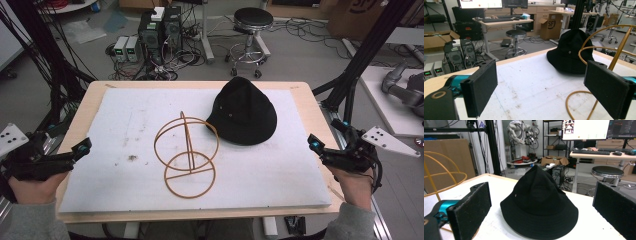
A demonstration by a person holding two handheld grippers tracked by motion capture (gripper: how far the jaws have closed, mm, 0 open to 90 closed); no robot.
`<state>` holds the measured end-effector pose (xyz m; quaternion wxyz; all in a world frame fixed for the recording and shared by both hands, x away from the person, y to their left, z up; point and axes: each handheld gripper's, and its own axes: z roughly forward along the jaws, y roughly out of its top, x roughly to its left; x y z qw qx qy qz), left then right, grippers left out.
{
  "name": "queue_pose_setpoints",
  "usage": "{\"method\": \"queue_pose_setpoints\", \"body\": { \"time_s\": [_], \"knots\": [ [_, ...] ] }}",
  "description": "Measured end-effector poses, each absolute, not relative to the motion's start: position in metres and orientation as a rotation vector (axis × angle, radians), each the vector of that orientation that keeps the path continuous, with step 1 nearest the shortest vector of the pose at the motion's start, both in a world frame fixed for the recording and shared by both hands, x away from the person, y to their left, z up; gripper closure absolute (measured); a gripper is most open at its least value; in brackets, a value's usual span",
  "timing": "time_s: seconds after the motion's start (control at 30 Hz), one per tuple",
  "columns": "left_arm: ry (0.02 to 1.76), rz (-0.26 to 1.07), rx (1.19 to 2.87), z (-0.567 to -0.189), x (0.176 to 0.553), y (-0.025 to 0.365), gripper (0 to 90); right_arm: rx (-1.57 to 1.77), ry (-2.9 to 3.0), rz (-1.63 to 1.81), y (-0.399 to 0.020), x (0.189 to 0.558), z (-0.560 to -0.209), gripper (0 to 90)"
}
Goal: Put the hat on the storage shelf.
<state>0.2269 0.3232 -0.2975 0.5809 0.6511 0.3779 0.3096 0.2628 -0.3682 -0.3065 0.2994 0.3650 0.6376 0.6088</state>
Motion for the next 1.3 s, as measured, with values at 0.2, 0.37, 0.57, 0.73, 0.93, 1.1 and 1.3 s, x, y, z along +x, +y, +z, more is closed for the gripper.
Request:
{"method": "queue_pose_setpoints", "body": {
  "time_s": [0.2, 0.37, 0.57, 0.73, 0.93, 1.1, 1.3],
  "knots": [
    [0.882, 0.721, 1.519, -0.297, 0.227, 0.323, 12.1, 0.972, 1.699, 1.615, -0.368, 0.262, -0.307, 1.5],
    [0.887, 0.718, 1.516, -0.298, 0.227, 0.323, 12.1, 0.966, 1.700, 1.611, -0.368, 0.263, -0.307, 1.5],
    [0.884, 0.715, 1.516, -0.298, 0.228, 0.323, 12.1, 0.961, 1.705, 1.616, -0.366, 0.264, -0.307, 1.5],
    [0.884, 0.712, 1.514, -0.298, 0.229, 0.324, 12.1, 0.965, 1.713, 1.619, -0.361, 0.266, -0.307, 1.5],
    [0.886, 0.710, 1.513, -0.298, 0.230, 0.325, 12.1, 0.951, 1.729, 1.622, -0.356, 0.272, -0.306, 1.5],
    [0.893, 0.699, 1.524, -0.302, 0.234, 0.324, 12.1, 0.937, 1.764, 1.611, -0.352, 0.279, -0.304, 1.5],
    [0.898, 0.694, 1.531, -0.305, 0.237, 0.323, 12.1, 0.917, 1.819, 1.572, -0.349, 0.292, -0.298, 1.5]
  ]
}}
